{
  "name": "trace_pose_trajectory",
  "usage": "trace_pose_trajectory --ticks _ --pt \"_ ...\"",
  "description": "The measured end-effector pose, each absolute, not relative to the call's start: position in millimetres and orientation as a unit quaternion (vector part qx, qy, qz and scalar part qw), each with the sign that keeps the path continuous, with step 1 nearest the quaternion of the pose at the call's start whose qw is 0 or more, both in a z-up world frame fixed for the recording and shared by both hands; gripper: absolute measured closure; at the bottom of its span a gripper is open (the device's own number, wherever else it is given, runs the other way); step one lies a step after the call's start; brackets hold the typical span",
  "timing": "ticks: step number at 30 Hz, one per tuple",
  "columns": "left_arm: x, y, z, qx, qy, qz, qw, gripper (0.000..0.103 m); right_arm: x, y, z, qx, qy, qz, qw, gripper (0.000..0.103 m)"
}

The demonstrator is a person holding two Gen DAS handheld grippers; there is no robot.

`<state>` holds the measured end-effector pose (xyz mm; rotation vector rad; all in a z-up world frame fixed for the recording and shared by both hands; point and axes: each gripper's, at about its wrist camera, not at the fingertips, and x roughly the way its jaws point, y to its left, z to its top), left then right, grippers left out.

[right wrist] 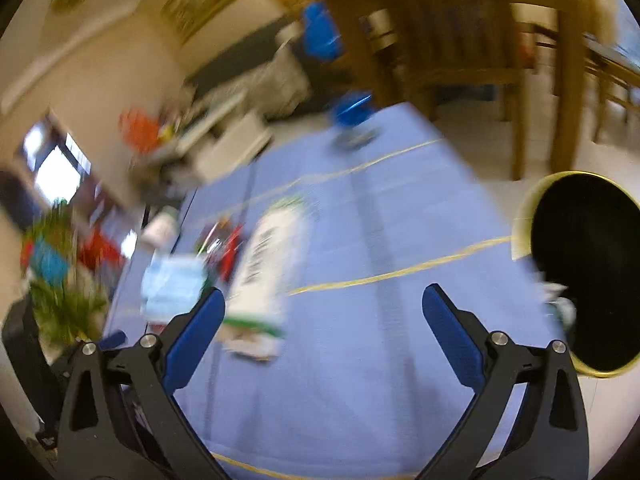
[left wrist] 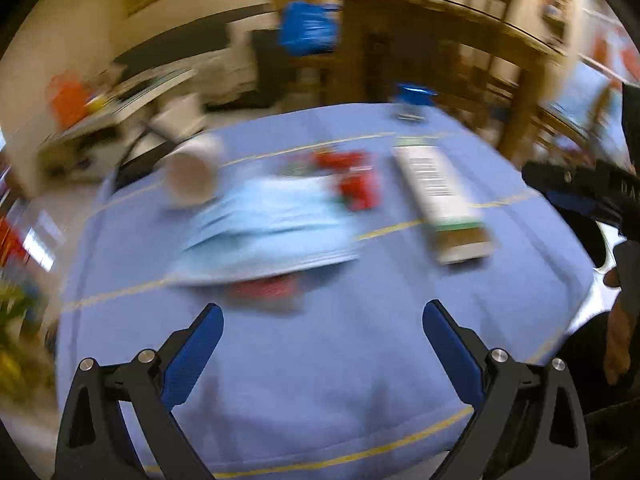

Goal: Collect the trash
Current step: 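Grasp the white-green ointment box with the right tool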

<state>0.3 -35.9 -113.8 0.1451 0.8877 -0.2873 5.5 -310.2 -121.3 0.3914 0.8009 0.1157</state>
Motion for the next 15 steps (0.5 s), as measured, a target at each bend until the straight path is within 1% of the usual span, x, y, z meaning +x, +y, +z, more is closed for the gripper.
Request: trace_pose_trajectory --ticks 4,5,6,8,10,13,14,15 --pt "5 16 -118 0.017 0.438 -0.104 0.893 0.007 46 -242 -124 0.116 0.416 0.056 0.900 0.006" --pt "7 20 -118 0.008 0.439 -0.100 0.893 0.007 53 -234 -126 0.100 0.423 0.047 0.899 0.008" --pt "7 27 -118 0.001 0.438 -0.097 0.894 0.007 62 -225 -130 0.082 0.433 0.036 0.897 0.018" --pt "8 36 -115 -0.014 0.434 -0.096 0.896 0.007 76 -217 -142 0.074 0.455 0.024 0.887 0.032" --pt "8 44 -116 -0.021 0.433 -0.095 0.896 0.007 84 -217 -156 0.079 0.476 0.009 0.876 0.033" --pt "10 52 -121 -0.027 0.433 -0.094 0.896 0.007 87 -215 -159 0.064 0.475 -0.001 0.878 0.034" --pt "10 55 -124 -0.030 0.435 -0.093 0.895 0.007 89 -212 -159 0.051 0.475 -0.002 0.878 0.047" --pt "11 57 -125 -0.033 0.437 -0.093 0.894 0.007 90 -210 -159 0.039 0.474 0.001 0.879 0.051"
